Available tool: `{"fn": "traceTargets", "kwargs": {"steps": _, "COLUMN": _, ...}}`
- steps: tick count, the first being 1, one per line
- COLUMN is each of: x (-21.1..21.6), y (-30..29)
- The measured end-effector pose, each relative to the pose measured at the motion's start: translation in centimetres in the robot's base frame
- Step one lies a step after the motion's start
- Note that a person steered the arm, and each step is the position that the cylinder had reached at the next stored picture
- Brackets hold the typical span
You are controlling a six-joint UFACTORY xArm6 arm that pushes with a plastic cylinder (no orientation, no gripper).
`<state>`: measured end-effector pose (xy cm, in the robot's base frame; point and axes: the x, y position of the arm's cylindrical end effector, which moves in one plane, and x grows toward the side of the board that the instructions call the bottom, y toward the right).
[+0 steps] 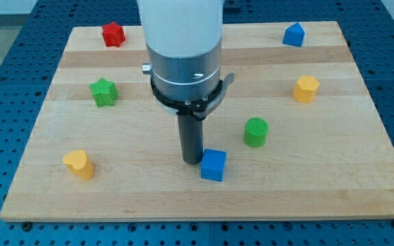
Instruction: Move your arm towards green circle
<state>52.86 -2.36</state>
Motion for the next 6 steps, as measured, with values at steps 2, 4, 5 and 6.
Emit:
{"fn": "traceTargets", "kwargs": {"steps": 2, "x": -3.3, "y": 0.1}}
{"fn": "traceTargets", "kwargs": {"steps": 4, "x": -5.0, "y": 4.0}}
{"fn": "traceTargets", "kwargs": {"steps": 5, "x": -5.0, "y": 6.7}}
{"fn": "traceTargets", "kwargs": {"steps": 6, "x": -4.6, "y": 9.3}}
